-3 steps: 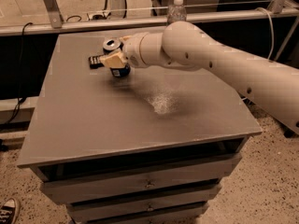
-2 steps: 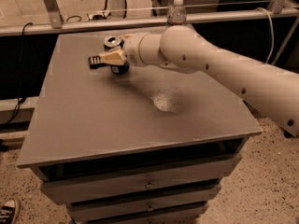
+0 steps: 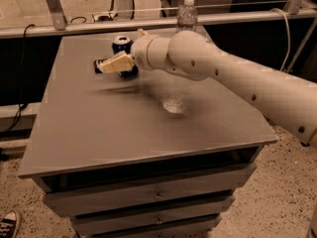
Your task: Move pepsi can near rxbar chocolate
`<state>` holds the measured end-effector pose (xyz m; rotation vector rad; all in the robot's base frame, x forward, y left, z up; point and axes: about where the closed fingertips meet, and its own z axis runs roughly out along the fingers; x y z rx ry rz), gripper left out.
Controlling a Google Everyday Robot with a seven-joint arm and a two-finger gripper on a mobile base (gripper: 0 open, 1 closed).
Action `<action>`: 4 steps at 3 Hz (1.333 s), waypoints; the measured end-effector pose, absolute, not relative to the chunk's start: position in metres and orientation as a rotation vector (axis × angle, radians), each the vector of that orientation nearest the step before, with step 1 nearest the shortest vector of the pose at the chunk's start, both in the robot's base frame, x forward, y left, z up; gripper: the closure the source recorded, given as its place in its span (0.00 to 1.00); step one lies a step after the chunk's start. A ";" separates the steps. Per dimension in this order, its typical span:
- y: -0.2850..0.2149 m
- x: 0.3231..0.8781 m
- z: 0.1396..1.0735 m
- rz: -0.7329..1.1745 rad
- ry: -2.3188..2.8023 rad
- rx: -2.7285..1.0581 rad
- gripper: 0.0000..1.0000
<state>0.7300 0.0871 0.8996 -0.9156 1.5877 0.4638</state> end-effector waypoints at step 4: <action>-0.030 0.633 0.959 0.589 1.458 -0.973 0.00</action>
Offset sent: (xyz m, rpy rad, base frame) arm -0.0632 -0.0638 0.0388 -0.0230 -0.0360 0.0530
